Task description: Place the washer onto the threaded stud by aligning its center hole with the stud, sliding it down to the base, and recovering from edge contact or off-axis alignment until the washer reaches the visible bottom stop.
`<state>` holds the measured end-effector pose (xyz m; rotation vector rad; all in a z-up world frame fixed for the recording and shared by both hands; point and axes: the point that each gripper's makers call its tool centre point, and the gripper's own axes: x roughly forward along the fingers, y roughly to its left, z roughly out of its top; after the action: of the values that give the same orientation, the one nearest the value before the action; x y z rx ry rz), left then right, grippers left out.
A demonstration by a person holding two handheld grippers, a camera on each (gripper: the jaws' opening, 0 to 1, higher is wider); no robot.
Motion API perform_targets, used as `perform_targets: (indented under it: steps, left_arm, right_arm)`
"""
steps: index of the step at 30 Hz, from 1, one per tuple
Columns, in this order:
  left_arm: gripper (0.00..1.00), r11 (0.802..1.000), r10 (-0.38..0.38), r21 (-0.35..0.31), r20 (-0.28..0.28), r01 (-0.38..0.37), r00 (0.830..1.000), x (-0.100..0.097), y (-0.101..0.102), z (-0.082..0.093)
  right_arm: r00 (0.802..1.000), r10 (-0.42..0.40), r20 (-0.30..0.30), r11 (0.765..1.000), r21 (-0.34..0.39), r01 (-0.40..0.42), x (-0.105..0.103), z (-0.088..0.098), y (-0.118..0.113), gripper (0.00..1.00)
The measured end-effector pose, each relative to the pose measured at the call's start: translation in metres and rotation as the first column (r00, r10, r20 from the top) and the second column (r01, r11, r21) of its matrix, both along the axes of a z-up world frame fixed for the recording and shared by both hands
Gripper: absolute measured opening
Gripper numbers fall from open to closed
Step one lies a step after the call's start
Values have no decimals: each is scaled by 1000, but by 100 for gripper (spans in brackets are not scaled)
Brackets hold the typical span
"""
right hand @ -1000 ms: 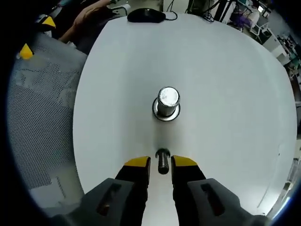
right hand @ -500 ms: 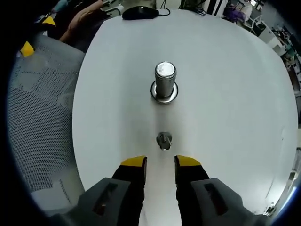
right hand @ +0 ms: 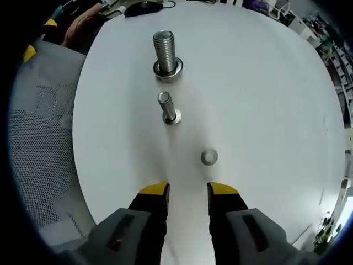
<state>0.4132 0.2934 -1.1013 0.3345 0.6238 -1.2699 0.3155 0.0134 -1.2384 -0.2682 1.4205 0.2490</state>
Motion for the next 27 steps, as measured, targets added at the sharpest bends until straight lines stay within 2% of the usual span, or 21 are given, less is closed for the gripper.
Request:
perform_targets:
  steps: [3,6,8,11,16,27]
  left_arm:
    - [31,1000,-2,1,0,2,1000,1,0,0]
    - [31,1000,0,1,0,0,1000,0,0,0]
    - [31,1000,1,0,0,-1,1000,0,0,0]
    - [31,1000,2,0,0,-2,1000,0,0,0]
    - [31,1000,3,0,-1,-3,1000,0,0,0]
    - [31,1000,6,0,-2,-6,1000,1,0,0]
  right_arm:
    - [999,-51,18,999,13,50,2,3,-3,33]
    - [993,-116,30,992,60,114,3,2,-4,33]
    - [993,-114,34,992,62,112,6,2,-9,31]
    - [993,-114,29,992,66,112,5,2,-5,30]
    - [995,-95,12,995,43,95,10,1,-7,27]
    - [990,-105,93,993,64,99,21,0,-10,29]
